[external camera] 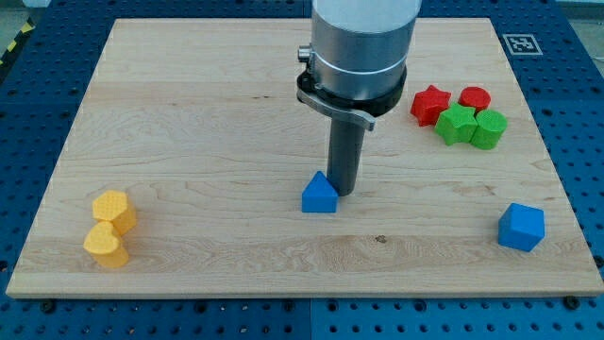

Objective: Move the blue triangle to the right of yellow hexagon

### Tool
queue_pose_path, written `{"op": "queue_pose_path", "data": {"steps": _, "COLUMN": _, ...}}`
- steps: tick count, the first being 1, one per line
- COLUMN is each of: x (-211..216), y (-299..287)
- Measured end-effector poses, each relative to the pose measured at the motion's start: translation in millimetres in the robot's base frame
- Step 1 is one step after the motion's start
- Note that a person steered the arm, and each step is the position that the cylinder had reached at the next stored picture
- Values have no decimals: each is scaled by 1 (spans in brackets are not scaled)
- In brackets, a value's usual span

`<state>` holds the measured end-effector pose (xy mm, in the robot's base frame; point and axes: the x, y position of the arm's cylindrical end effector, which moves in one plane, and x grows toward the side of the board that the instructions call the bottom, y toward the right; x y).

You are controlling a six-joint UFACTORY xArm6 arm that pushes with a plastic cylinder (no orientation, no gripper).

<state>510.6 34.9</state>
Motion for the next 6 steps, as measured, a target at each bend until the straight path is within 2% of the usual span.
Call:
{"op": "queue_pose_path", "data": {"steps": 2, "x": 31, "y": -13}}
{"op": "queue_pose_path", "data": {"steps": 6, "x": 31, "y": -106}}
